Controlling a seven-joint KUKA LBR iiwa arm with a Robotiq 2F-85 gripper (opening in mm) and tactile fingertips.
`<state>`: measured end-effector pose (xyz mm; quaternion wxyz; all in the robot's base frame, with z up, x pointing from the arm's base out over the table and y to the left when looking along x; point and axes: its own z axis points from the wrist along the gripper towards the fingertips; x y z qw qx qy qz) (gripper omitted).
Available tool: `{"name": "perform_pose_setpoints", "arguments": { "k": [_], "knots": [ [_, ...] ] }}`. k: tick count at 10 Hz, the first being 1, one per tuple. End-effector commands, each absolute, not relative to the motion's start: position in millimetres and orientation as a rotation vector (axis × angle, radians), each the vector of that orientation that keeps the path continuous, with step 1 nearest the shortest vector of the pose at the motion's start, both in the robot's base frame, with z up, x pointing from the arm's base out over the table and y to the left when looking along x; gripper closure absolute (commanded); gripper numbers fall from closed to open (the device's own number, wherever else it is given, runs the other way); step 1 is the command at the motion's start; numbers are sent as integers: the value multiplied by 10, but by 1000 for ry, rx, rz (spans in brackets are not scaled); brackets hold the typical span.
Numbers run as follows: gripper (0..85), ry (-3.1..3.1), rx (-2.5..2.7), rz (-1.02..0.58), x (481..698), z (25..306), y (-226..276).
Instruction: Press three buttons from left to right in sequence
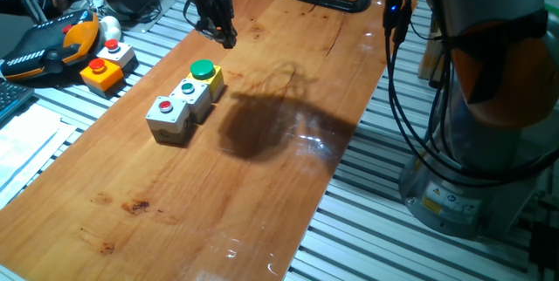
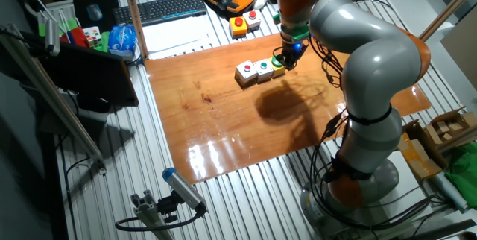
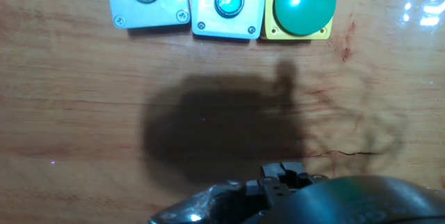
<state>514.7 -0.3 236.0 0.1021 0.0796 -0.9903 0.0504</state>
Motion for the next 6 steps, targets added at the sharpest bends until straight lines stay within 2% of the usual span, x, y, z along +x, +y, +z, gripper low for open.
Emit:
{"name": "perform_pose_setpoints", "arguments": {
  "k": [1, 6],
  "knots": [
    [840, -2925, 226, 150, 5147, 2360, -3],
    [840, -2930, 202, 157, 5146, 2359, -3]
  ]
}}
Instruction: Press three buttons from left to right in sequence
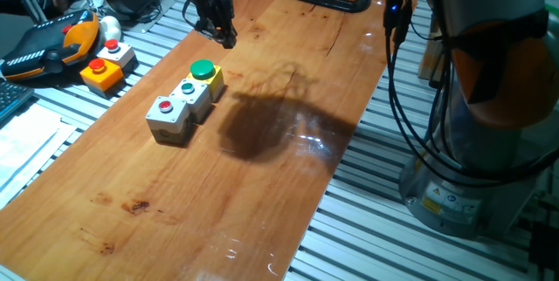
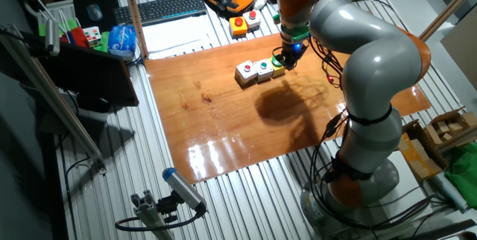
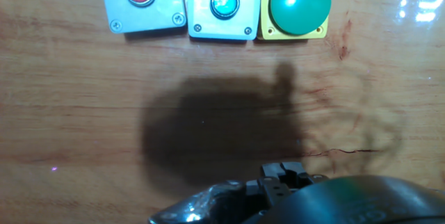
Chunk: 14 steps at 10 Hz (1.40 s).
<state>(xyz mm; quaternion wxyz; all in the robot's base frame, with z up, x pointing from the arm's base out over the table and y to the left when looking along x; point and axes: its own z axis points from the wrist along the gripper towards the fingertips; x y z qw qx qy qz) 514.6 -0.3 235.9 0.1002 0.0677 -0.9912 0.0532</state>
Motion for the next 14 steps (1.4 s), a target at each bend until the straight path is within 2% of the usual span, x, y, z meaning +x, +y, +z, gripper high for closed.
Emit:
{"name": "perform_pose_setpoints", "arguments": {
  "k": [1, 8, 9, 14],
  "knots": [
    [840, -2931, 200, 158, 5146, 2359, -2],
    [843, -3023, 296, 144, 5145, 2359, -9],
    [843, -3058, 235, 76, 5145, 2359, -9],
    [843, -2980, 118, 126, 5145, 2359, -9]
  ]
}}
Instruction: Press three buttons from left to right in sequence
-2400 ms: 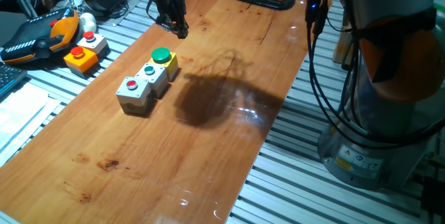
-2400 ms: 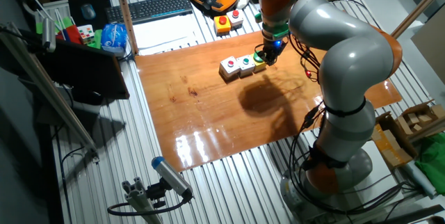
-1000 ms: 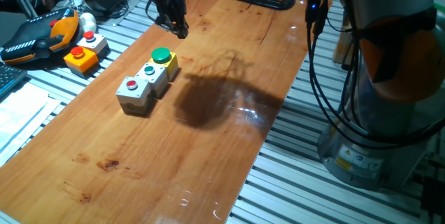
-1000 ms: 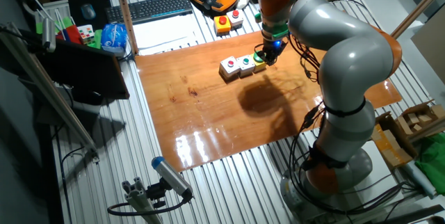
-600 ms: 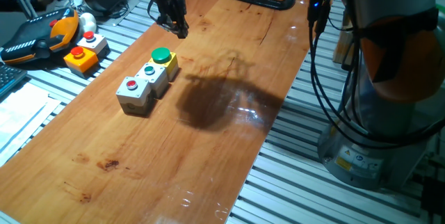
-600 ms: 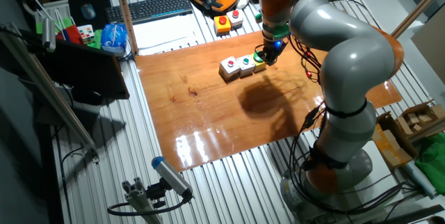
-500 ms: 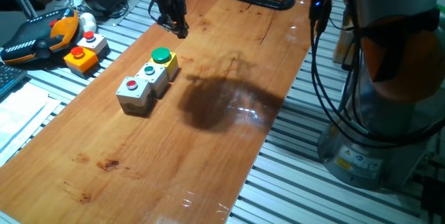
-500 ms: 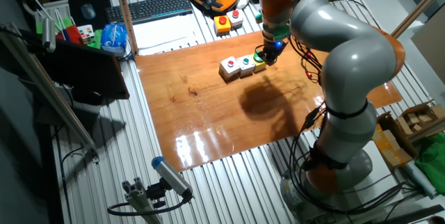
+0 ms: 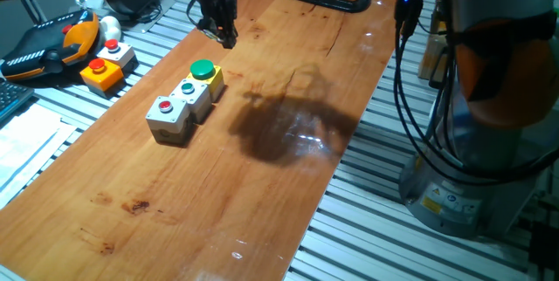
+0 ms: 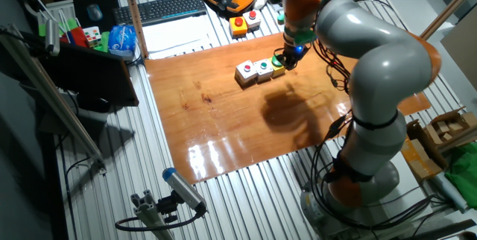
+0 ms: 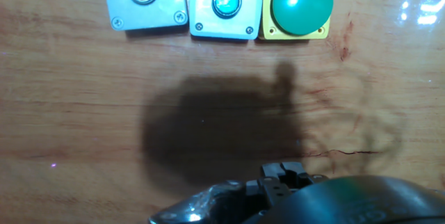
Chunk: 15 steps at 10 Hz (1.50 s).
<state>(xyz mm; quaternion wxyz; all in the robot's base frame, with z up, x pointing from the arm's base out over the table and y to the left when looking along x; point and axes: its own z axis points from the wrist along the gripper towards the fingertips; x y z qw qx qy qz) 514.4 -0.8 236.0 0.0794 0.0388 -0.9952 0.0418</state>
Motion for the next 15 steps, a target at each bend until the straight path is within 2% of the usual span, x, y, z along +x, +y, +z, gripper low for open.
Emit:
{"name": "perform_pose_setpoints", "arguments": {
  "k": [1, 2, 7, 10, 15],
  "knots": [
    [843, -2962, 99, 136, 5145, 2359, -9],
    [843, -2952, 86, 195, 5145, 2359, -9],
    [843, -2966, 122, 169, 5160, 2348, -18],
    [843, -2970, 173, 136, 5435, 2109, -228],
    [843, -2995, 197, 115, 5786, 1740, -290]
  ]
}}
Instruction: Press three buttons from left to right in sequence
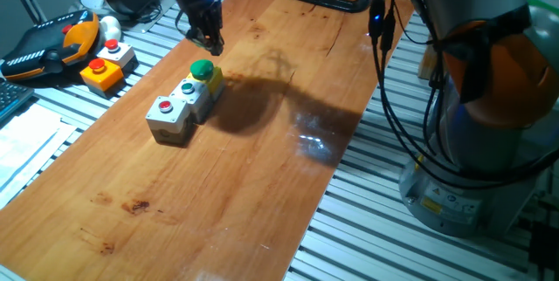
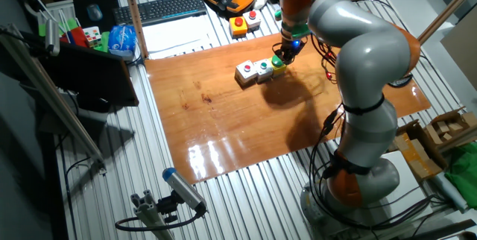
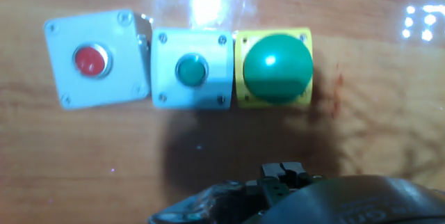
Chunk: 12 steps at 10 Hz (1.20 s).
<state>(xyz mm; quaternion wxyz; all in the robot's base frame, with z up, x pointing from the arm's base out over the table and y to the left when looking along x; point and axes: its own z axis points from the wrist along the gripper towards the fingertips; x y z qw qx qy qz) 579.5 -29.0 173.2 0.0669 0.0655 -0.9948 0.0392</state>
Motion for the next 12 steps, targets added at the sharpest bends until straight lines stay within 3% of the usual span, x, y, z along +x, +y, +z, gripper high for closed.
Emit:
{"name": "perform_pose_setpoints", "arguments": {
  "k": [1, 4, 12],
  "knots": [
    [843, -3010, 194, 113, 5833, 1681, -295],
    [843, -3056, 176, 85, 5938, 1567, -315],
    [843, -2968, 208, 47, 5923, 1608, -304]
  ]
}}
